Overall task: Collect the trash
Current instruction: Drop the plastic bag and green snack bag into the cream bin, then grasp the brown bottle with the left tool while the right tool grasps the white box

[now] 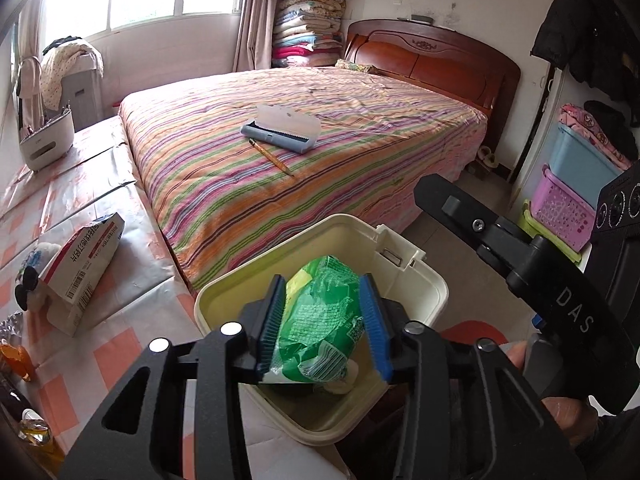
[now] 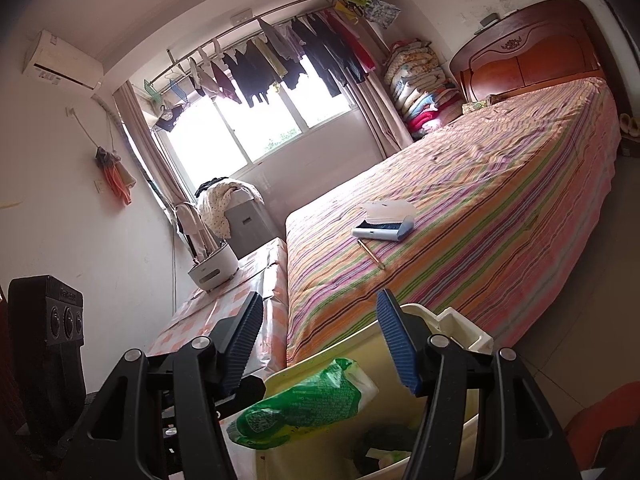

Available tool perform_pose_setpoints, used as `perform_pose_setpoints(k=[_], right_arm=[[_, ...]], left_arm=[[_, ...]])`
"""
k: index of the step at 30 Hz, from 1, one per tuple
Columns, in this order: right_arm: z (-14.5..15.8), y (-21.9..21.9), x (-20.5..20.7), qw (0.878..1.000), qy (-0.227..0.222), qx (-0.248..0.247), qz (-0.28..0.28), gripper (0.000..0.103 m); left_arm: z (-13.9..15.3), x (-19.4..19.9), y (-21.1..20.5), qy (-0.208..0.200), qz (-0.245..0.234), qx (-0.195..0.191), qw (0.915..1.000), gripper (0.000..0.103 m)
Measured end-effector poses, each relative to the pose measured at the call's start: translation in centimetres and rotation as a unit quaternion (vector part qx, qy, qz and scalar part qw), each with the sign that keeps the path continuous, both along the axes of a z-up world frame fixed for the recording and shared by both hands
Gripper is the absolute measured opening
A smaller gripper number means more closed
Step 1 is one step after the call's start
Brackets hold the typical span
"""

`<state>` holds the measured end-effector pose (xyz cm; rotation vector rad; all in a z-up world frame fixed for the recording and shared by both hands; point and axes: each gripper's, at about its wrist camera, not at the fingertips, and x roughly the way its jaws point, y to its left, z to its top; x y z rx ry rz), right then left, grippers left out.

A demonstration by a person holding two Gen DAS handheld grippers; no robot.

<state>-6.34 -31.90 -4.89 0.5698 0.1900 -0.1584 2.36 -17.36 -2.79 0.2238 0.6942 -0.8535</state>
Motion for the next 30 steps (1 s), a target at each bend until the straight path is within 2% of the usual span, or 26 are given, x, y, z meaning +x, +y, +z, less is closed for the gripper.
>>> perform_pose_setpoints(k=[1, 3, 5, 11, 13, 15, 24, 28, 30], right_arm=[[0.0, 0.0, 0.0, 1.000, 0.000, -0.001, 0.000, 0.058], [0.0, -0.1, -0.1, 1.000, -0.004, 0.002, 0.000, 0.058], [0.0, -0.1, -0.1, 1.000, -0.004, 0.000, -0.001, 0.058], [0.1, -0.1, -0.5, 1.000, -0.018, 0.001, -0.001, 0.059], [0.2, 0.0, -0.6, 1.000, -0.020, 0.000, -0.001, 0.060], [0.1, -0.1, -0.7, 1.000, -0.022, 0.001, -0.006, 0.067], [0.1, 1.0, 0.5, 1.000, -0.011, 0.001, 0.015, 0.068], [0.1, 2.0, 1.3, 1.000, -0.003, -0.004, 0.029, 0.069], [0.0, 2.5, 1.8, 0.999, 0.002, -0.005, 0.037, 0.069]], left_arm=[[0.4, -0.1, 0.4, -0.016, 0.015, -0.007, 0.9997, 0.085], [1.1, -0.3, 1.2, -0.042, 0.036, -0.018, 0.9983, 0.089], [1.5, 0.1, 1.5, -0.042, 0.041, -0.012, 0.9982, 0.092], [2.1, 2.1, 4.0, -0.023, 0.086, -0.037, 0.9954, 0.094], [2.3, 2.8, 4.8, -0.023, 0.102, -0.041, 0.9937, 0.094], [2.5, 3.3, 5.6, -0.025, 0.119, -0.043, 0.9917, 0.094], [3.3, 5.0, 9.9, -0.030, 0.180, -0.057, 0.9816, 0.094], [3.4, 6.1, 12.6, -0.015, 0.218, -0.067, 0.9735, 0.094], [3.4, 6.7, 14.1, -0.001, 0.247, -0.075, 0.9662, 0.094]])
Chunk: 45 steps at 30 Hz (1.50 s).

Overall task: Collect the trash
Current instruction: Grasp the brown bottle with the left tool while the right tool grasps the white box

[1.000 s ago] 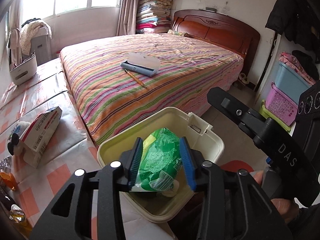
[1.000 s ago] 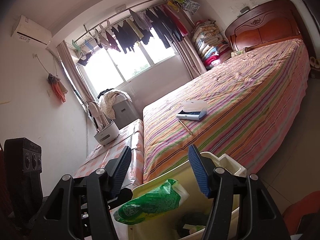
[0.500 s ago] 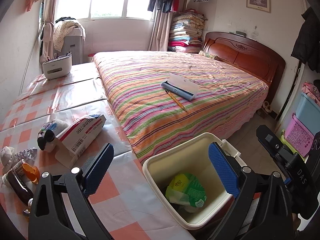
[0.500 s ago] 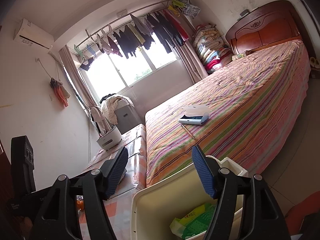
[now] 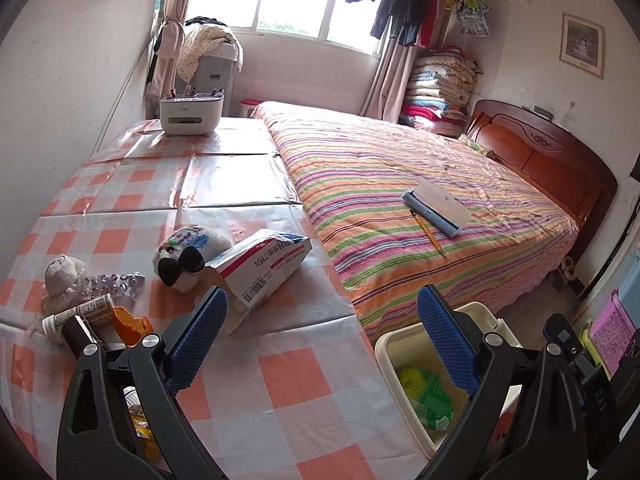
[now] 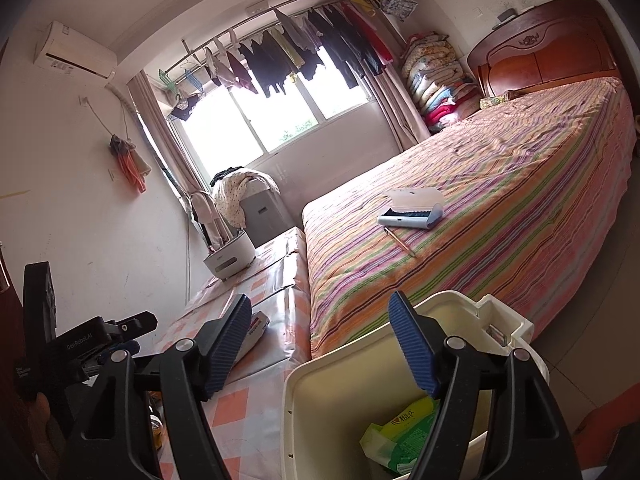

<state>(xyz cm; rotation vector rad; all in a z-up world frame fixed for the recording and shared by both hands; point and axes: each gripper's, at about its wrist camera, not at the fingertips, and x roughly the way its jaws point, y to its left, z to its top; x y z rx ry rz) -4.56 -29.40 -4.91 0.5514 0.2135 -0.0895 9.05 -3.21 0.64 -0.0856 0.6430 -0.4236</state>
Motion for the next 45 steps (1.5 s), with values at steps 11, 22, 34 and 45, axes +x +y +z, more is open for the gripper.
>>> perform_pose_setpoints(k=[11, 22, 34, 45], right_arm=[[-0.2, 3.7, 2.2, 0.999, 0.014, -0.018, 0.045, 0.070], [0.4, 7.1, 4.8, 0.995, 0.016, -0.034, 0.089, 0.070], [0.8, 9.1, 10.3, 0.988, 0.059, -0.027, 0.143, 0.070], [-1.8, 10.9, 18.3, 0.973, 0.161, 0.011, 0.165, 0.070]], left_arm=[[-1.5, 2.6, 10.9, 0.088, 0.228, -0.057, 0.9680, 0.094], [-6.2, 6.2, 16.4, 0.187, 0.306, -0.045, 0.9322, 0.081], [-9.9, 7.7, 17.3, 0.264, 0.289, -0.073, 0.9173, 0.048], [-9.9, 7.8, 16.7, 0.246, 0.256, -0.068, 0.9323, 0.046]])
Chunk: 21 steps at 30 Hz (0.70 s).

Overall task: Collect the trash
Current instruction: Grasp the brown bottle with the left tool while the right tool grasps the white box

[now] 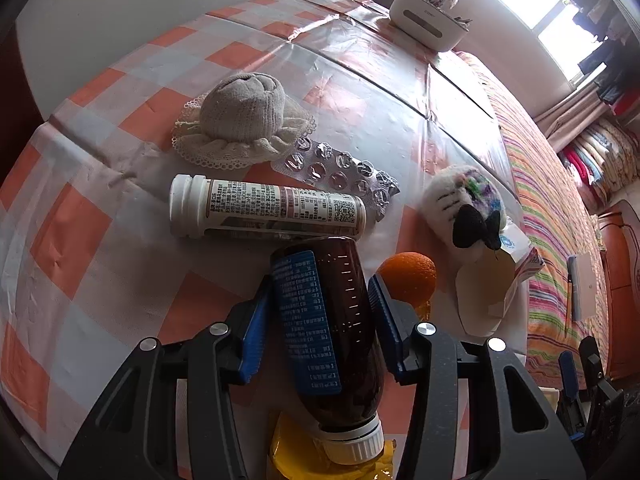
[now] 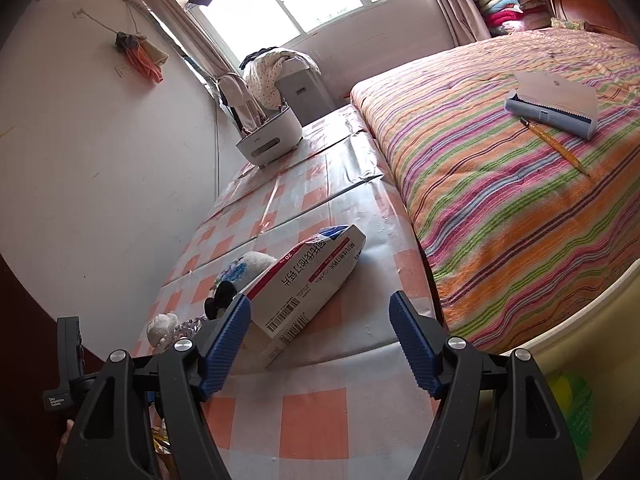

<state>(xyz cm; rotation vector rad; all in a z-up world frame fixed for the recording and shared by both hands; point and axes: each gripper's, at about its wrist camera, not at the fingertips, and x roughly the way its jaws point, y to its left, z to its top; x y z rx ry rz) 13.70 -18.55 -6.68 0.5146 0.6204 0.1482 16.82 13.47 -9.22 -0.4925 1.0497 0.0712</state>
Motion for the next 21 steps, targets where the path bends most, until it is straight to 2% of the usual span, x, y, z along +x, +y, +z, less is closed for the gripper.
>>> perform_pose_setpoints(k=[2, 5, 9, 13, 18, 21], right_arm=[[0.4, 1.5, 0.2, 0.999, -0.006, -0.037, 0.007, 0.070], [1.4, 5.0, 0.2, 0.990, -0.030, -0.138, 0.029, 0.070], [2.1, 9.5, 0.6, 0.961, -0.058, -0.266, 0.042, 0.070], [1.1, 12.8, 2.5, 0.929, -0.044, -0.365, 0.054, 0.070], [-1.1, 15.2, 4.8, 0.895, -0.005, -0.439, 0.078, 0.070], [-2.2, 15.2, 6.2, 0.892, 0.025, -0.444, 0.079, 0.070]], left_arm=[[0.1, 0.0, 0.1, -0.006, -0.002, 0.001, 1.0000, 0.046], [0.5, -0.2, 0.3, -0.017, -0.003, 0.004, 0.9998, 0.045], [1.1, -0.5, 0.7, -0.028, -0.007, -0.002, 0.9996, 0.045], [1.5, -0.8, 1.6, -0.036, 0.003, -0.007, 0.9993, 0.045], [1.8, -1.3, 2.9, -0.043, 0.011, -0.011, 0.9989, 0.045], [2.0, -1.6, 3.3, -0.048, 0.010, -0.013, 0.9987, 0.045]])
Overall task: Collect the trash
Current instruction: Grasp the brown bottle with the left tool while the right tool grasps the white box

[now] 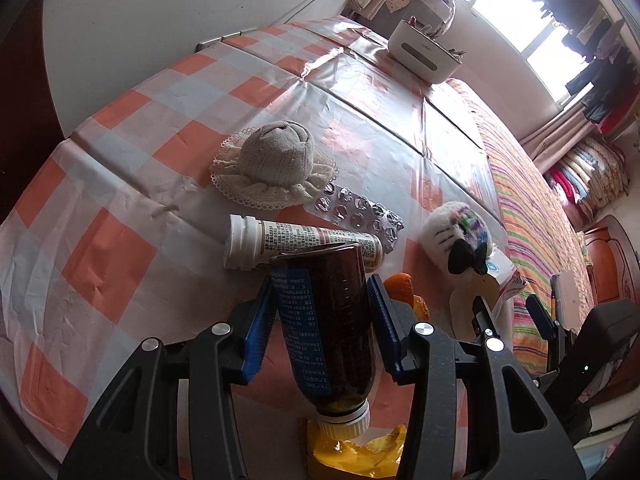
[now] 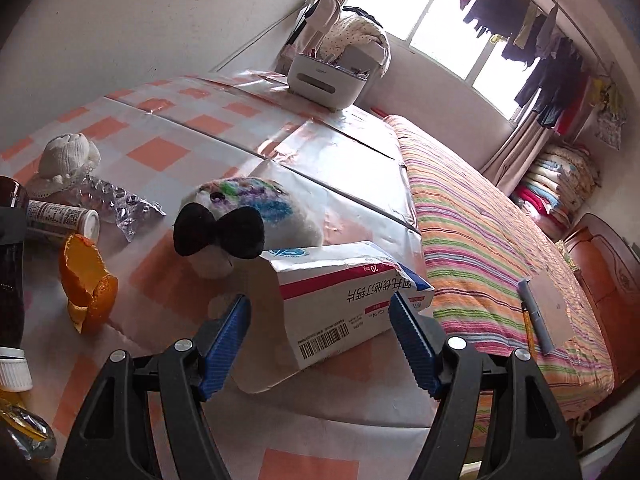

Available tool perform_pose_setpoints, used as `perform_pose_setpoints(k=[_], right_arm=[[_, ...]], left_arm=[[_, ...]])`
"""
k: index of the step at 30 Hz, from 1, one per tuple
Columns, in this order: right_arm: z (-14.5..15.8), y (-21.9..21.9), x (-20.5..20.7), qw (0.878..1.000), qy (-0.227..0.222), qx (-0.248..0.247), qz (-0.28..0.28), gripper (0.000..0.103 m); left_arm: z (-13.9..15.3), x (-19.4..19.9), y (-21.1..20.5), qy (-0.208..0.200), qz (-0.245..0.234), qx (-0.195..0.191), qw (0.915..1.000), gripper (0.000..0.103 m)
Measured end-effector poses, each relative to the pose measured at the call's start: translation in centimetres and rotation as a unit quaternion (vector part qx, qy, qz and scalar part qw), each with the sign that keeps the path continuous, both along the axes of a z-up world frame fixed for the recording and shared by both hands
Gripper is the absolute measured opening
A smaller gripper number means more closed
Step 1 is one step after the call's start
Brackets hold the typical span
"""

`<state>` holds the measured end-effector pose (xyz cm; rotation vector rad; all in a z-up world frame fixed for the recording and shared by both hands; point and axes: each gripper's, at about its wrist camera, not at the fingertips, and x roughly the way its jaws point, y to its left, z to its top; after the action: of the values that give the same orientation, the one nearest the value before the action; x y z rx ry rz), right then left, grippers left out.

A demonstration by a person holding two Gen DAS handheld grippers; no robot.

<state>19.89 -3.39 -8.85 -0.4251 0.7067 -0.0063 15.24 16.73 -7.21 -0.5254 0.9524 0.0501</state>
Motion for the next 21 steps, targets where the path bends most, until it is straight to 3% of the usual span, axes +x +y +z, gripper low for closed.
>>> perform_pose_setpoints(k=[5, 8, 14, 21], right_arm=[[-0.6, -0.9, 2.0, 1.000, 0.020, -0.006, -0.022, 0.068], [-1.2, -1.7, 2.8, 0.998, 0.046, 0.011, -0.030, 0.037], [0.5, -4.1, 1.8, 0.997, 0.008, 0.058, -0.045, 0.006], [3.5, -7.5, -0.9, 0.987, -0.044, 0.146, -0.058, 0.004]], left_arm=[[0.4, -0.5, -0.2, -0.010, -0.014, 0.005, 0.9998, 0.044], [0.7, -0.6, -0.7, -0.018, -0.028, 0.007, 0.9994, 0.044], [1.1, -0.7, -1.1, -0.032, -0.042, -0.003, 0.9986, 0.044], [2.0, -1.1, -1.5, -0.059, -0.051, 0.001, 0.9969, 0.043]])
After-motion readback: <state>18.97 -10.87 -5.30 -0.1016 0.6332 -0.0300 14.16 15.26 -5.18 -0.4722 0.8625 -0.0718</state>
